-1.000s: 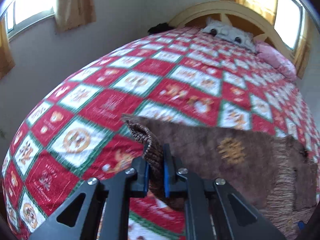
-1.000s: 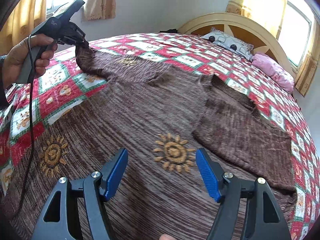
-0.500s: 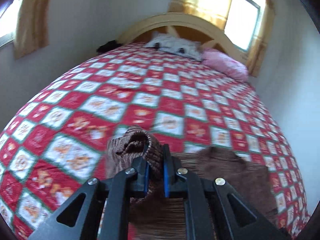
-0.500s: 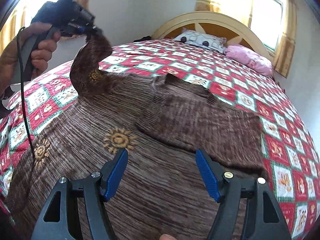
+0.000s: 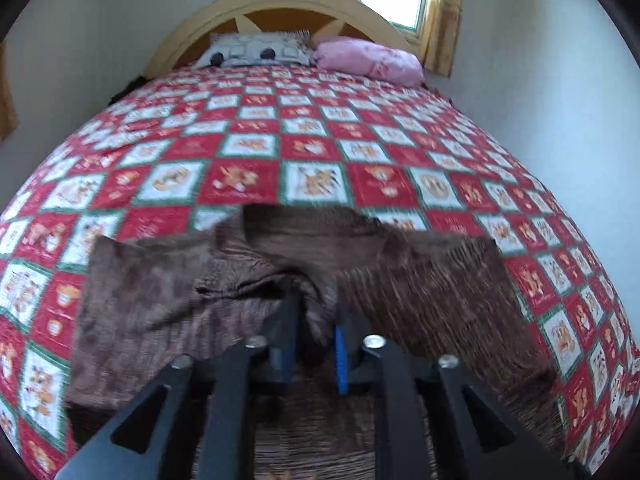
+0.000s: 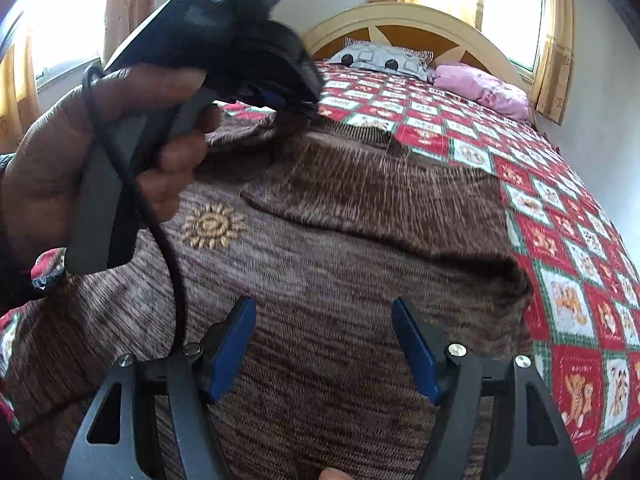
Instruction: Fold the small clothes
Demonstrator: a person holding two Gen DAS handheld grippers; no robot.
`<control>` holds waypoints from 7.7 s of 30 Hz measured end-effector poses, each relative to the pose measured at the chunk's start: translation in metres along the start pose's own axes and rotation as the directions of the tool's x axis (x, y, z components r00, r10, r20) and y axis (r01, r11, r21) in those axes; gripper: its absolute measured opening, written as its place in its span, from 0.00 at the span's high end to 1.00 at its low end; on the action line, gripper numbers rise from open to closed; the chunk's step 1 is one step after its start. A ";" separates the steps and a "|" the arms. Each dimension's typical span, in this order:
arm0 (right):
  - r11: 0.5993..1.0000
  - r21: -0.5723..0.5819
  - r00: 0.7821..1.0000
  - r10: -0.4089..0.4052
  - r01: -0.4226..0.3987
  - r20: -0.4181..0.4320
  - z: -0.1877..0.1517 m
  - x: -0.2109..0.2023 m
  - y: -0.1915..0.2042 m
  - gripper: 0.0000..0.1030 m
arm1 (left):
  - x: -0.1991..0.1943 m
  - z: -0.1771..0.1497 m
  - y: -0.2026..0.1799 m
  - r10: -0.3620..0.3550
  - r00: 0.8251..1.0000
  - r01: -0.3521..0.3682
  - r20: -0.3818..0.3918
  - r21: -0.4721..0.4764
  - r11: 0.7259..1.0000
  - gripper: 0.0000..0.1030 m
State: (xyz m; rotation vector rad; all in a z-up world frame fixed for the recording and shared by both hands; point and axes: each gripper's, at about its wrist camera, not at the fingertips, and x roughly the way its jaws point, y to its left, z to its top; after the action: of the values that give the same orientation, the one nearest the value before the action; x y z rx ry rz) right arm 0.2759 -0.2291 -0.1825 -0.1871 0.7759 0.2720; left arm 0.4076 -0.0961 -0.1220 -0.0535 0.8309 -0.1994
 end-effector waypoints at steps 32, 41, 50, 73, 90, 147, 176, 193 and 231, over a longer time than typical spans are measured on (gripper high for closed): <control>0.997 0.062 0.987 0.050 -0.040 -0.156 0.153 0.142 0.000 0.55 | -0.003 -0.048 0.160 0.332 0.943 -0.332 -0.015 0.025 0.943 0.30; 0.917 0.399 0.989 0.077 -0.022 -0.123 0.133 0.120 -0.072 0.60 | -0.002 -0.049 0.171 0.282 0.959 -0.283 -0.031 -0.038 0.958 0.24; 0.910 0.366 0.951 0.267 -0.195 -0.157 0.113 0.111 -0.023 0.60 | -0.002 -0.050 0.182 0.239 0.970 -0.243 -0.048 -0.097 0.965 0.19; 0.965 0.245 0.990 0.117 -0.095 -0.079 0.102 0.073 -0.011 0.60 | -0.002 -0.051 0.180 0.146 0.987 -0.150 -0.063 -0.074 0.986 0.05; 0.978 0.144 0.980 0.165 -0.148 -0.113 0.101 0.091 0.020 0.60 | -0.023 -0.073 0.173 0.254 0.963 -0.259 -0.085 -0.053 0.964 0.00; 0.981 0.175 0.993 -0.067 0.082 -0.093 0.081 0.057 -0.067 0.61 | -0.051 -0.077 0.137 0.295 0.955 -0.295 0.002 0.069 0.953 0.00; 0.970 0.238 0.995 -0.029 0.052 -0.100 0.034 0.016 -0.068 0.45 | -0.083 -0.088 0.095 0.236 0.971 -0.238 0.032 0.096 0.967 0.00; 0.970 0.244 0.999 0.018 -0.006 -0.048 -0.004 -0.040 -0.030 0.45 | -0.132 -0.114 0.082 0.177 0.982 -0.183 0.064 0.087 0.979 0.00; 0.970 0.239 0.996 -0.018 0.039 -0.088 -0.130 -0.149 0.005 0.45 | -0.205 -0.253 0.078 0.194 0.975 -0.173 -0.110 0.175 0.969 0.00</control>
State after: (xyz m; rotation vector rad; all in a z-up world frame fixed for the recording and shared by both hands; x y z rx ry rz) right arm 0.0867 -0.2842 -0.1675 0.0193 0.8834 0.1414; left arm 0.0987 0.0287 -0.1528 0.1928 0.9379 -0.0960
